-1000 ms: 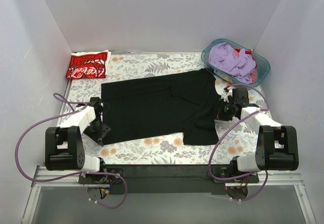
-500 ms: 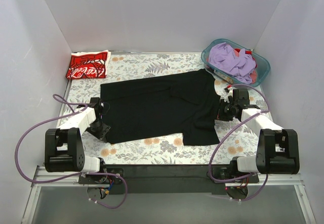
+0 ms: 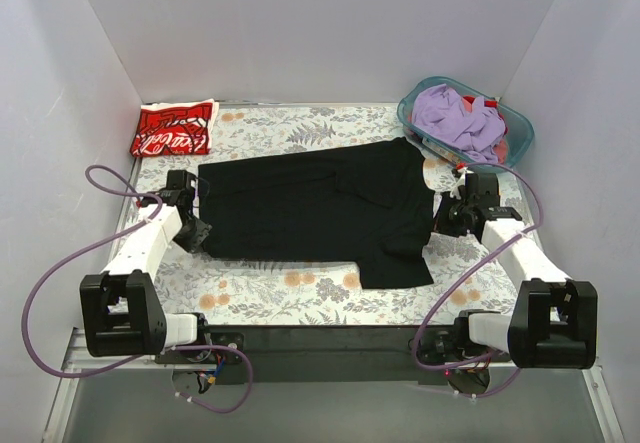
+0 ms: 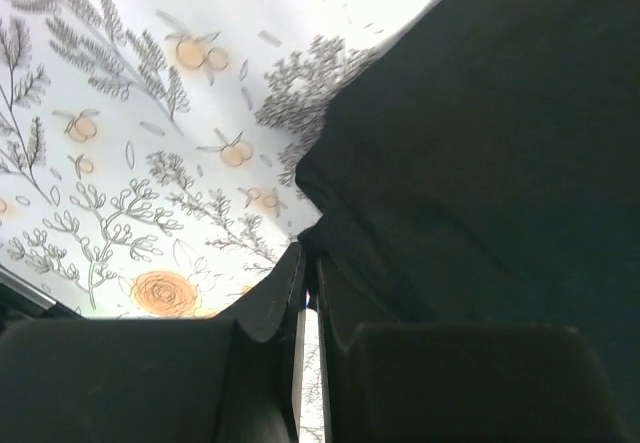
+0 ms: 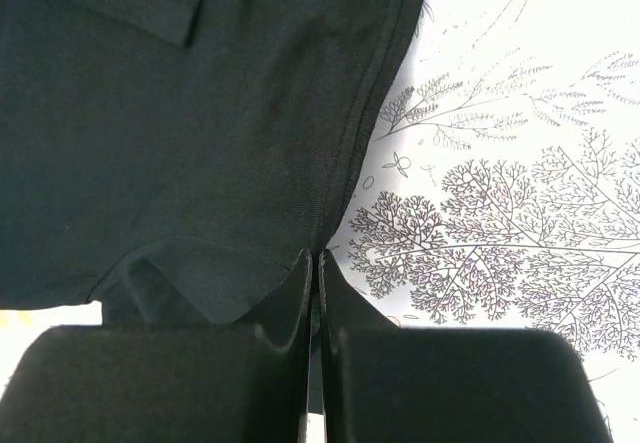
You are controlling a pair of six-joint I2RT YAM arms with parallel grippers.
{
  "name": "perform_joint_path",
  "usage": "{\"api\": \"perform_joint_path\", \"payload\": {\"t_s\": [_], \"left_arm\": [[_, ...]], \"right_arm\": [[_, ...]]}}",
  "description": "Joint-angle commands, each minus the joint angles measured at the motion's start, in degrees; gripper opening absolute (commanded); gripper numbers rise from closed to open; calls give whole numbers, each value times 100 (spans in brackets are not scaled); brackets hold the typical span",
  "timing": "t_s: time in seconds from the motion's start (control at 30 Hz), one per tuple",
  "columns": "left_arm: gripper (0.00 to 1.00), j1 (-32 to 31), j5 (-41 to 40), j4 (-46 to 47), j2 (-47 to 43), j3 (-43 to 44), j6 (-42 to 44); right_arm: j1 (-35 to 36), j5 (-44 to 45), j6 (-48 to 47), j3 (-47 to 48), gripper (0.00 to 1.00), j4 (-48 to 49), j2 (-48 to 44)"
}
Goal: Fold and stack the t-shirts
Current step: Fold the tshirt
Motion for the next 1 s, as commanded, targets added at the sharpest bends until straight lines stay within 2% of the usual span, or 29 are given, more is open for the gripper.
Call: {"api": "perform_joint_path", "payload": {"t_s": [0.0,0.17,0.4,0.97], "left_arm": [[0,90,-111,264,40,383,235],[0,247,-85,641,190,611,367],[0,406,214,1116,655,647,350],[0,433,241,1697,1570,919,464]], "right_arm": [[-27,100,114,483,1,-247,178],[-27,197,219,966,1,-308,424],[-27,180,132,2116,1,-686,1338],[-27,302,9,3550,1,-880,2928]]}}
